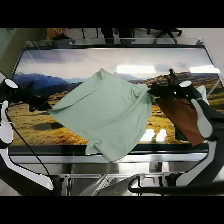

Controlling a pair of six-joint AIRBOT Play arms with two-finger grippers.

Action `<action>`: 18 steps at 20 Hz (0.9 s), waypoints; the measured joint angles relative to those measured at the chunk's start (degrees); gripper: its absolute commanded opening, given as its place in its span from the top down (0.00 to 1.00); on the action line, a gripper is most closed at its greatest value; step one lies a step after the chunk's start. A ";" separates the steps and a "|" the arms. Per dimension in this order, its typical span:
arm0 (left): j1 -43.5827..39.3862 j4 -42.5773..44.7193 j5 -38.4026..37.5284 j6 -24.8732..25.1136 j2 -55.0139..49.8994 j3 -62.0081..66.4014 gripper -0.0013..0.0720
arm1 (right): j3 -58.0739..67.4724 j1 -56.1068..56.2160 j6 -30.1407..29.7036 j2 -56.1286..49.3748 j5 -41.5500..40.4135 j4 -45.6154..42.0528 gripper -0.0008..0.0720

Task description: Fold the shirts.

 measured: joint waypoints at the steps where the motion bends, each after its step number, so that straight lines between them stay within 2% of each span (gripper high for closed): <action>1: 0.13 0.59 -0.26 -0.68 1.79 -3.82 0.97 | 5.31 0.90 0.02 -3.72 0.07 0.44 0.96; 4: 0.35 1.29 0.00 -2.12 6.71 -14.14 0.97 | 18.49 2.91 0.90 -12.94 0.63 1.05 0.96; 5: 0.46 1.44 0.76 -2.34 8.15 -17.03 0.97 | 21.14 3.26 1.11 -14.80 0.98 1.09 0.87; 6: 0.55 1.53 1.68 -2.49 9.33 -19.15 0.97 | 23.21 3.56 1.20 -16.24 1.44 1.22 0.67; 7: 0.68 1.66 2.75 -2.51 10.38 -20.70 0.96 | 24.57 3.69 1.20 -17.09 2.10 1.22 0.56; 8: 0.74 1.75 3.76 -2.58 11.17 -21.66 0.96 | 25.62 3.69 1.16 -17.55 2.93 1.25 0.54; 12: 0.90 2.01 5.92 -2.29 12.59 -20.44 0.96 | 27.41 1.62 1.03 -16.26 8.55 0.04 0.55; 14: 0.90 2.03 5.90 -0.87 12.81 -17.79 0.96 | 27.26 -0.72 1.16 -14.14 13.86 -0.72 0.66; 18: 0.83 2.01 5.62 1.07 13.00 -12.74 0.96 | 21.97 -5.40 4.59 -8.52 23.28 -4.33 0.65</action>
